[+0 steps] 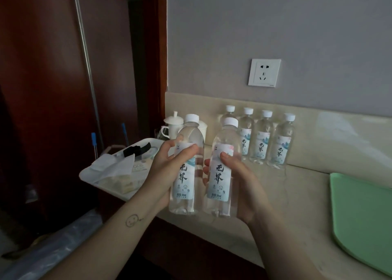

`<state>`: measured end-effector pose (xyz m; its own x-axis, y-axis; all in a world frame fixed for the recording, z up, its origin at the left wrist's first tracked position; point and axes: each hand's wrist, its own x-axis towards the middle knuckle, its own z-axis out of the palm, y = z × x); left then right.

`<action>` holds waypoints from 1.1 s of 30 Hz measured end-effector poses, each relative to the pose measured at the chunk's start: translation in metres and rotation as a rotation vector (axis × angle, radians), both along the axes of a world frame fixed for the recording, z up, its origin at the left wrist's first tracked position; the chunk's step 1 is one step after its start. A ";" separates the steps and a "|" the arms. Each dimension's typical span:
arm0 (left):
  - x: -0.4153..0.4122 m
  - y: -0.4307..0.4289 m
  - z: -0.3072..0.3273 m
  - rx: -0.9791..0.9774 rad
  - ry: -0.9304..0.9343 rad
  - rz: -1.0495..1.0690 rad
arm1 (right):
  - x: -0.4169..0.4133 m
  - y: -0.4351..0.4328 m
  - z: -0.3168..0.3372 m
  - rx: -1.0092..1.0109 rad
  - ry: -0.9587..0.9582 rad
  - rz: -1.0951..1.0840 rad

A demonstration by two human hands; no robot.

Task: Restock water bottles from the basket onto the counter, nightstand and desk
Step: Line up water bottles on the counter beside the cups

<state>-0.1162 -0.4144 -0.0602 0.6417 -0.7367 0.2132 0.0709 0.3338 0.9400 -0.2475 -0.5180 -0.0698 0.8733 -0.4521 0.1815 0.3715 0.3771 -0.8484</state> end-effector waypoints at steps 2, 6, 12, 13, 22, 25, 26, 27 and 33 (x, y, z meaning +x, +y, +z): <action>0.009 -0.002 -0.002 0.004 -0.010 -0.036 | 0.005 0.002 -0.002 -0.008 0.007 -0.039; 0.021 -0.009 -0.009 0.033 -0.041 -0.092 | 0.011 0.006 -0.006 -0.014 0.003 -0.123; 0.025 -0.038 -0.014 0.033 -0.042 -0.145 | 0.005 -0.003 -0.003 -0.153 0.156 -0.348; 0.025 -0.044 -0.014 0.036 -0.041 -0.157 | 0.004 -0.007 -0.003 -0.172 0.188 -0.383; 0.025 -0.123 -0.011 0.063 -0.092 -0.170 | 0.003 -0.079 -0.002 -0.256 0.231 -0.493; 0.032 -0.149 -0.013 0.066 -0.124 -0.123 | 0.011 -0.104 -0.004 -0.320 0.247 -0.504; 0.035 -0.155 -0.014 0.075 -0.132 -0.106 | 0.015 -0.110 -0.006 -0.332 0.252 -0.510; 0.039 -0.161 -0.016 0.083 -0.141 -0.093 | 0.018 -0.117 -0.008 -0.336 0.257 -0.521; 0.064 -0.186 -0.016 0.112 -0.291 -0.077 | 0.038 -0.144 -0.014 -0.401 0.246 -0.603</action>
<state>-0.0525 -0.6001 -0.0761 0.5072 -0.8101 0.2942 -0.1851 0.2310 0.9552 -0.2091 -0.6619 -0.0835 0.5327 -0.8039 0.2644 0.1976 -0.1857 -0.9625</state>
